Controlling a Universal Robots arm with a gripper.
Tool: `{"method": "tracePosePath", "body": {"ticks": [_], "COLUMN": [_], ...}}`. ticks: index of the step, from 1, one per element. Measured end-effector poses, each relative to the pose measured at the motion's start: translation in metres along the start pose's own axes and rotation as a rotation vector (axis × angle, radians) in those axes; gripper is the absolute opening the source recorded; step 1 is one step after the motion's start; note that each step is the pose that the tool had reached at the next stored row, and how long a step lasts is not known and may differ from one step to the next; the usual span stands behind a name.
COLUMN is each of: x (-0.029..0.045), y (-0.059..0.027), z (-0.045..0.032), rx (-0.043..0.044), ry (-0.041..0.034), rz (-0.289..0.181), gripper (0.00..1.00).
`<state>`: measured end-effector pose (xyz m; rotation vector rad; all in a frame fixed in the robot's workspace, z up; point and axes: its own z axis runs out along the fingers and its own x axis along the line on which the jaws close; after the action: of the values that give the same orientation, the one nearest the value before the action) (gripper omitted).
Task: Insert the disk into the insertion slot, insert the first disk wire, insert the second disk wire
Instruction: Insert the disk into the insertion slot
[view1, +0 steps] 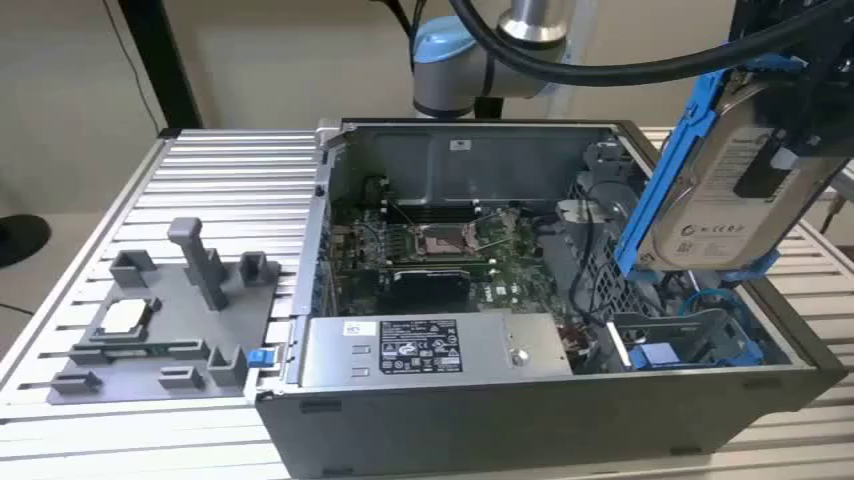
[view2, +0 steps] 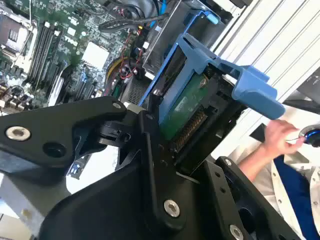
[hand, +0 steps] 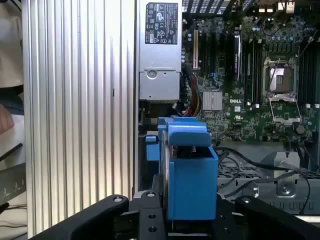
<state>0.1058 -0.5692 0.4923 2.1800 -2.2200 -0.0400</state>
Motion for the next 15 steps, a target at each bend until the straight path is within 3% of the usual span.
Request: {"method": "tracePosePath", "body": {"ticks": [15], "x": [0.003], "y": [-0.0007], "z": [0.0001], "rx": [-0.0001], "ry": [0.0001], "rz": [0.0], "gripper": [0.0]}}
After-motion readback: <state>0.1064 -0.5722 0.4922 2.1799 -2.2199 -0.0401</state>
